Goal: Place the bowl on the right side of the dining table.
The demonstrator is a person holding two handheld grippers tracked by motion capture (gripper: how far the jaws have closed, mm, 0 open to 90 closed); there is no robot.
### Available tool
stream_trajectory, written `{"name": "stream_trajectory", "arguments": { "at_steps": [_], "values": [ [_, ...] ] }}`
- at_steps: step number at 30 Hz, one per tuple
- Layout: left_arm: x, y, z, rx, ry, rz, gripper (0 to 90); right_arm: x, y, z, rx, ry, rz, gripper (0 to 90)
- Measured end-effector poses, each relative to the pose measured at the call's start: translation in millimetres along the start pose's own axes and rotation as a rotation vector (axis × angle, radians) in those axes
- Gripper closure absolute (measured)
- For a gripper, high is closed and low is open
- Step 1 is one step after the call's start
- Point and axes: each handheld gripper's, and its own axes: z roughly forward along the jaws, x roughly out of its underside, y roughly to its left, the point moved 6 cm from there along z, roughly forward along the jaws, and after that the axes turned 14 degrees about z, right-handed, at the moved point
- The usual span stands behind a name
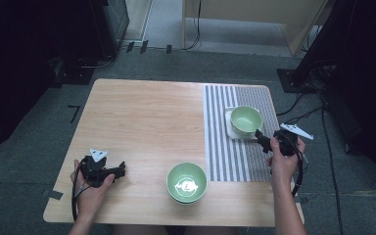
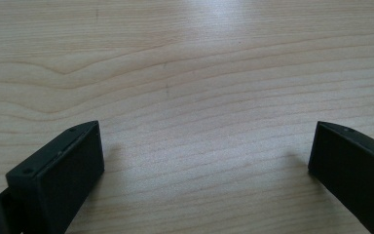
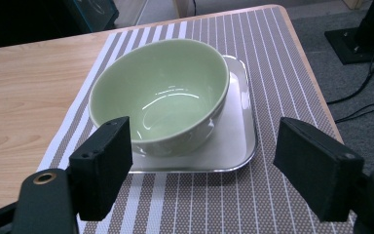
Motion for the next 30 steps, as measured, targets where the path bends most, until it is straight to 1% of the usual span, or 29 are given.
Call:
{"name": "stream_trajectory", "arguments": {
  "at_steps": [7, 12, 30],
  "values": [
    [0.0, 0.0, 0.0, 0.000, 0.000, 0.000, 0.0, 9.3, -5.8, -7.0, -0.005, 0.004, 0.007, 22.1],
    [0.0, 0.0, 0.0, 0.000, 0.000, 0.000, 0.0, 16.4, -8.4, -10.8, -0.008, 0.009, -0.005, 22.0],
    [-0.1, -0.1, 0.0, 0.000, -0.001, -0.001, 0.0, 37.5, -18.6, -18.0, 0.007, 0.026, -0.012, 22.1]
  ]
}}
